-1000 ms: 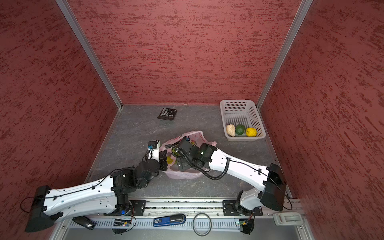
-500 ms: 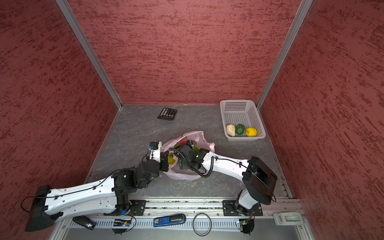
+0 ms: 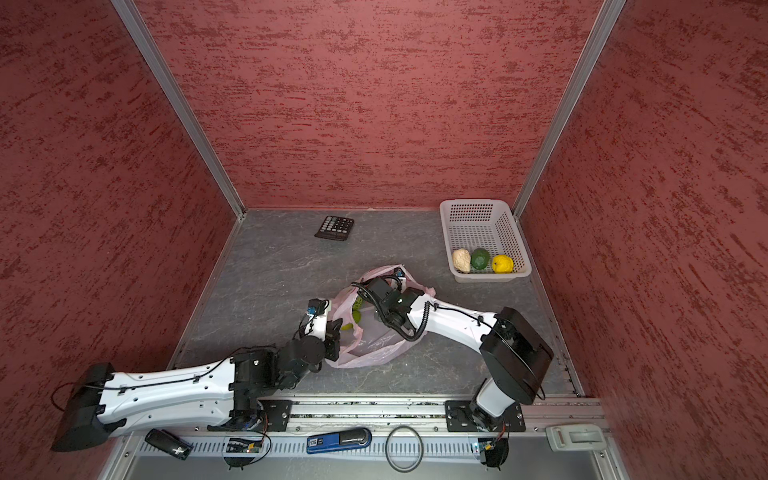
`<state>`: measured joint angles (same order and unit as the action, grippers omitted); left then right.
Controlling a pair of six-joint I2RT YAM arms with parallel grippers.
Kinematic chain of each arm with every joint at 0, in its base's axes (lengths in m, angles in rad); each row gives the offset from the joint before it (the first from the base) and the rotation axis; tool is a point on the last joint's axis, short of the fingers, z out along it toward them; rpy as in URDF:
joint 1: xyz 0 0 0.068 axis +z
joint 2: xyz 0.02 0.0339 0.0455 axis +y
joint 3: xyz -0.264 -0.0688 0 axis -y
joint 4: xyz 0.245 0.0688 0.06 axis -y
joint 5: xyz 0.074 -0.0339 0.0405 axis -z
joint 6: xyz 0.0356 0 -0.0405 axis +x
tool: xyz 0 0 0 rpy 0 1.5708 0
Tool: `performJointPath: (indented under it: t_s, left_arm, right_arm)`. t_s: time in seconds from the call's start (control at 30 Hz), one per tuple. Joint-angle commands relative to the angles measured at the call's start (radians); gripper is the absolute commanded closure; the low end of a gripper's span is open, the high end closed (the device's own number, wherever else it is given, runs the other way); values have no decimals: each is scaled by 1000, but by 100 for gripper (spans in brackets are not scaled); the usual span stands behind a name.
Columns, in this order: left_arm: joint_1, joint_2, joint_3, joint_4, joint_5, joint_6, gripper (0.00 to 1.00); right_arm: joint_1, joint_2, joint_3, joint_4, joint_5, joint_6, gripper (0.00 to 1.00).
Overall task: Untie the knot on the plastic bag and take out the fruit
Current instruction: 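Grasp the dark purple fruit with green leaves using the right gripper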
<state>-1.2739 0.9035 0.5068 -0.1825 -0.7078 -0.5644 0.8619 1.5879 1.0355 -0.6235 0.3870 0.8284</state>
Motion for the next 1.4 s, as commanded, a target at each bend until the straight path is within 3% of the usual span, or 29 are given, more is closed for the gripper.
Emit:
performJointPath:
  t_s: [0.0, 0.37, 0.6, 0.77, 0.9, 1.2, 1.37]
  left_arm:
    - [-5, 15, 9, 31, -1, 3, 100]
    - [-2, 27, 11, 49, 22, 13, 100]
    - [-3, 30, 10, 52, 35, 13, 100]
    - [-2, 23, 4, 46, 40, 9, 100]
    - [-2, 12, 3, 31, 39, 7, 100]
    - [-1, -11, -3, 9, 34, 3, 100]
    - [-2, -13, 1, 6, 27, 9, 100]
  right_arm:
    - [-21, 8, 18, -22, 53, -5, 14]
    - [-86, 116, 25, 62, 13, -56, 8]
    - [-86, 136, 2, 169, -44, -87, 8]
    - [-88, 156, 11, 176, -19, -90, 11]
    - [-94, 186, 26, 168, -11, -90, 18]
    - [-97, 160, -3, 205, -51, -116, 49]
    - [-92, 75, -30, 214, -108, -148, 57]
